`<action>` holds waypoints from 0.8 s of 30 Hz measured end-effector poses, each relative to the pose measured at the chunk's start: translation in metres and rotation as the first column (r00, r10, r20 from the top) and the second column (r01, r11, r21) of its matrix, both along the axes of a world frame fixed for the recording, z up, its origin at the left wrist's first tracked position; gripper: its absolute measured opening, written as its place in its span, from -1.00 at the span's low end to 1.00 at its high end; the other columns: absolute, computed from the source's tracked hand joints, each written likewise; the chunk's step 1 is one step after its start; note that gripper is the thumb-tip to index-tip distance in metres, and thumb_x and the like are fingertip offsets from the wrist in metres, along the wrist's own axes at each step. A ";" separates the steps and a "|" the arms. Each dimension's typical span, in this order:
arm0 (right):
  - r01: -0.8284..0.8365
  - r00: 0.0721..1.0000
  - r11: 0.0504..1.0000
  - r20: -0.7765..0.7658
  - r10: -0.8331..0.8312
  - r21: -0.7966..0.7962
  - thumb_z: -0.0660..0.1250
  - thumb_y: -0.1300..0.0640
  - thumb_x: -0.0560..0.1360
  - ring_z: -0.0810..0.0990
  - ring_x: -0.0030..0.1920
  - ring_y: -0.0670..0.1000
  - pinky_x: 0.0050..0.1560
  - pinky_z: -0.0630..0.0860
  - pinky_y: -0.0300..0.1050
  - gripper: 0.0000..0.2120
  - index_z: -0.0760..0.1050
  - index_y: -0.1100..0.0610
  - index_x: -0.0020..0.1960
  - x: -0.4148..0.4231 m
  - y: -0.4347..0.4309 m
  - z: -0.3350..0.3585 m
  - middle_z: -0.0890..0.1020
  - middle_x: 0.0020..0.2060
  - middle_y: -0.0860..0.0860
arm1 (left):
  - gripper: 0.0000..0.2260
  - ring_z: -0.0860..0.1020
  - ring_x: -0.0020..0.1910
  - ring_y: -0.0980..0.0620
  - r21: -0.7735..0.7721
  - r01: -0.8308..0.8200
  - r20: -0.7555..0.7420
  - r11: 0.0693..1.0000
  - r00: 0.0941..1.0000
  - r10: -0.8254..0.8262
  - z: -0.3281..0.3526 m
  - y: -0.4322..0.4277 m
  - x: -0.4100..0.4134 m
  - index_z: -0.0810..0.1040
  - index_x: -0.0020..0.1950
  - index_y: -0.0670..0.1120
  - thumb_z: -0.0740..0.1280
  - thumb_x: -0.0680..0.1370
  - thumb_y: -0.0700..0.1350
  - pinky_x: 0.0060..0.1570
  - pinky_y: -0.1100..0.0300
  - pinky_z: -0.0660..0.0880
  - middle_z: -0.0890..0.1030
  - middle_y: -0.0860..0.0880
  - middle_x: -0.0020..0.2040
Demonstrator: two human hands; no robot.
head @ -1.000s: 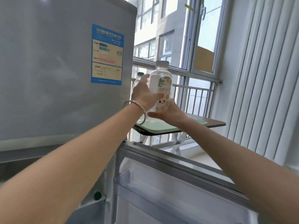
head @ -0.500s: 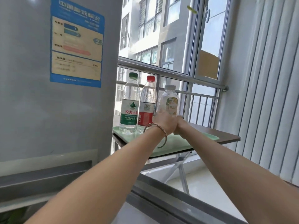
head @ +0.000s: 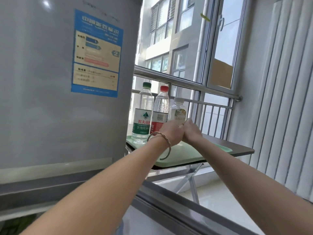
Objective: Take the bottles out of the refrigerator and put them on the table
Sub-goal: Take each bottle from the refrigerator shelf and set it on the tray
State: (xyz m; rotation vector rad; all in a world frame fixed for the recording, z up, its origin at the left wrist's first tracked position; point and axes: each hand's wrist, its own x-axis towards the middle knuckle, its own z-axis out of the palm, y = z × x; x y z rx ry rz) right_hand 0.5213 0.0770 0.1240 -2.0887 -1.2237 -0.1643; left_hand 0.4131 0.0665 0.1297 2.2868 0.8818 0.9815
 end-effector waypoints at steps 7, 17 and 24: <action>-0.227 0.966 0.972 0.115 0.233 -0.056 0.25 0.23 0.56 0.67 -0.08 0.21 0.03 0.63 0.15 -0.85 0.58 0.27 -0.03 -0.100 -0.061 0.008 0.64 -0.20 0.15 | -0.73 0.61 0.09 -0.15 0.036 -0.126 -0.094 0.991 0.987 0.129 0.014 -0.039 -0.090 0.55 0.23 -0.24 0.14 0.61 -0.25 0.05 0.07 0.55 0.62 -0.20 0.15; -0.482 0.836 0.748 0.015 0.548 -0.456 0.29 0.07 0.51 0.57 -0.46 0.00 -0.35 0.53 -0.22 -0.69 0.46 0.10 -0.40 -0.265 -0.064 -0.068 0.47 -0.73 -0.06 | -0.81 0.61 -0.30 -0.11 -0.298 -0.282 -0.536 0.912 0.840 0.085 -0.055 -0.032 -0.267 0.55 -0.12 -0.19 0.18 0.56 -0.16 -0.26 0.12 0.54 0.61 -0.18 -0.15; -0.597 0.725 0.551 -0.099 0.681 -0.582 0.36 0.01 0.46 0.58 -0.44 0.03 -0.40 0.55 -0.17 -0.81 0.56 0.15 -0.11 -0.351 -0.013 -0.169 0.62 -0.34 0.04 | -0.80 0.68 -0.07 -0.11 -0.455 -0.501 -0.669 0.736 0.738 0.090 -0.154 0.010 -0.354 0.58 -0.12 -0.14 0.18 0.50 -0.12 -0.14 0.05 0.59 0.70 -0.13 -0.02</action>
